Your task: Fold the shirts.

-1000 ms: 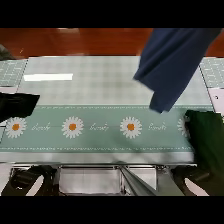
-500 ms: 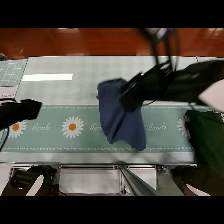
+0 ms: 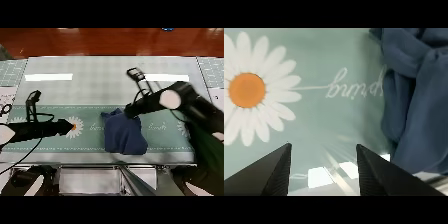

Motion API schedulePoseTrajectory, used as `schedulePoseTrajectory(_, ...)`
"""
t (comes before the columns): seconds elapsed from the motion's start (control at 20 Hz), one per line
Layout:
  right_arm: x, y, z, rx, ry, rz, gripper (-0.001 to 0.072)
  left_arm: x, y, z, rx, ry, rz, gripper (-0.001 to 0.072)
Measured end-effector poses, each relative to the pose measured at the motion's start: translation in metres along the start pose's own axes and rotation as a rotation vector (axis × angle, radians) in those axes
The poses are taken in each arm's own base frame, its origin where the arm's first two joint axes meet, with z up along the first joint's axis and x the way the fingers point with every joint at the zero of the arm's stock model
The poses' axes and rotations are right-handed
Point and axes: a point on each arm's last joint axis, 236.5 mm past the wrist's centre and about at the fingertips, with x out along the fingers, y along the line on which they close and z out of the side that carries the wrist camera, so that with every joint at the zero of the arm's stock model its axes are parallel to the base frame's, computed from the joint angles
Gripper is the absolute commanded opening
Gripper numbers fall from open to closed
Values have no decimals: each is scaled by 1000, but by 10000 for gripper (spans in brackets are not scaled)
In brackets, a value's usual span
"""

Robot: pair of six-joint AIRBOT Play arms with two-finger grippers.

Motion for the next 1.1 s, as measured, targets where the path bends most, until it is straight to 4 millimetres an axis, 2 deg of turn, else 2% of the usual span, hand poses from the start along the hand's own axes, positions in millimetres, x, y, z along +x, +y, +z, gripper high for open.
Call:
schedulePoseTrajectory(0.1, -31, -55, 7, 110, -58, -82, 407, 14, -6, -7, -14, 62, -45, 504)
schedulePoseTrajectory(0.15, -48, -84, 3, 180, -89, -125, 407, 22, -8, -10, -24, 96, -66, 504)
schedulePoseTrajectory(0.25, -72, -136, -20, 326, -121, -196, 407, 37, -13, -12, -49, 141, -108, 503)
schedulePoseTrajectory(0.35, -79, -162, -53, 456, -128, -195, 407, 56, -18, -16, -73, 197, -149, 503)
schedulePoseTrajectory(0.45, -70, -168, -81, 553, -124, -141, 407, 78, -25, -24, -91, 252, -180, 503)
schedulePoseTrajectory(0.6, -51, -159, -106, 632, -116, -44, 407, 110, -39, -39, -122, 326, -221, 503)
schedulePoseTrajectory(0.8, -41, -151, -112, 666, -131, 21, 407, 139, -64, -48, -171, 366, -292, 503)
schedulePoseTrajectory(1.0, -38, -146, -114, 671, -132, 48, 407, 157, -85, -47, -151, 382, -313, 502)
schedulePoseTrajectory(1.05, -37, -145, -114, 672, -131, 52, 407, 160, -87, -46, -145, 381, -311, 490)
schedulePoseTrajectory(1.1, -37, -143, -116, 670, -122, 60, 407, 162, -88, -46, -142, 381, -308, 361)
